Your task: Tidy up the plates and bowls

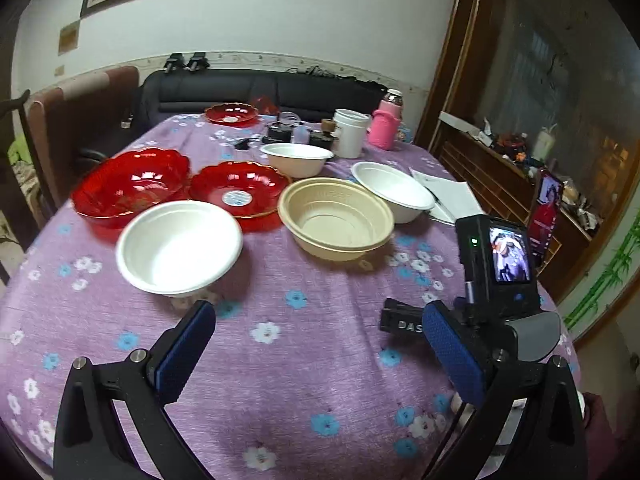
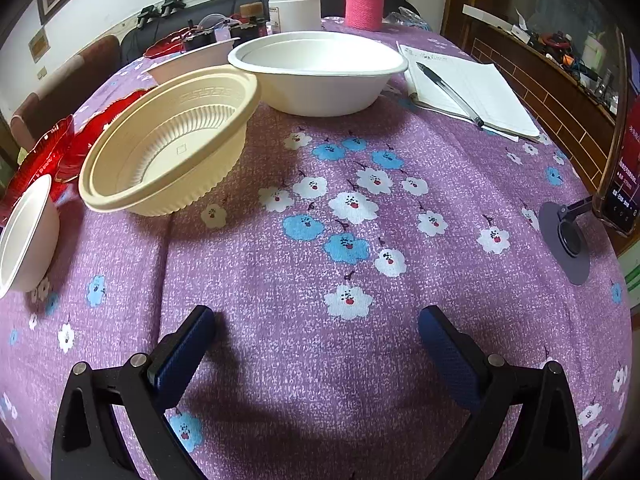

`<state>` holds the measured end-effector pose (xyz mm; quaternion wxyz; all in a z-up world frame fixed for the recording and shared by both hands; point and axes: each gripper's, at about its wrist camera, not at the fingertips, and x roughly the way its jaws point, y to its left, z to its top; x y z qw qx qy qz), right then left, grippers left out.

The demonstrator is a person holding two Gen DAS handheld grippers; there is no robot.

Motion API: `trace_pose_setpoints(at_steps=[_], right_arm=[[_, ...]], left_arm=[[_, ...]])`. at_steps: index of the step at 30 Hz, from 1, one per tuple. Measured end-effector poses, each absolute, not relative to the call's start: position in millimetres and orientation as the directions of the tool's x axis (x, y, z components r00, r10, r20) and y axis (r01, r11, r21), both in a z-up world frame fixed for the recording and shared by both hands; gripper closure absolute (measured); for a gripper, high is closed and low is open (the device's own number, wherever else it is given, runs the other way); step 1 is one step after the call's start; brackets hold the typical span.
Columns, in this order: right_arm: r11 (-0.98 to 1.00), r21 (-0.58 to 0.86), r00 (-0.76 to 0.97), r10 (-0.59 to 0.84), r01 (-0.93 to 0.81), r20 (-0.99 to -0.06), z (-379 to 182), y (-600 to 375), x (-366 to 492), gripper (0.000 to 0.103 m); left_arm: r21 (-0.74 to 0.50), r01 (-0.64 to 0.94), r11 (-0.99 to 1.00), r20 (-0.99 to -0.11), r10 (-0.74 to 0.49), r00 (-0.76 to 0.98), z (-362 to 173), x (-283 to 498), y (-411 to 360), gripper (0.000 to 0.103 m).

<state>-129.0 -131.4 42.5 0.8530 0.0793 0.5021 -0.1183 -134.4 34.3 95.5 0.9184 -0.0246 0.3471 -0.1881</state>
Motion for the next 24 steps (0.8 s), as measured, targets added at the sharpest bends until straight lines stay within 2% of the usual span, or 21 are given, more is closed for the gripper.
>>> trace_pose_setpoints(at_steps=[4,14,24], right_arm=[[0.959,0.015,0.47,-0.125,0.282,-0.874,42.3,-130.1,-130.8,0.001],[0.957,0.012,0.471,-0.131,0.288,-0.872,43.4,-128.1,-133.4,0.001],[0.958,0.013,0.471,-0.129,0.287,-0.873,43.8,-128.2,-133.7,0.001]], left_arm=[[-0.128,0.317,0.94,-0.639,-0.323,0.698,101.4,-139.7,39.6,0.0],[-0.24,0.246,0.939,-0.618,-0.343,0.707,116.7,-138.3,82.9,0.0],[-0.264,0.084,0.961,-0.599,-0.231,0.767,120.8,-132.1,149.5,0.0]])
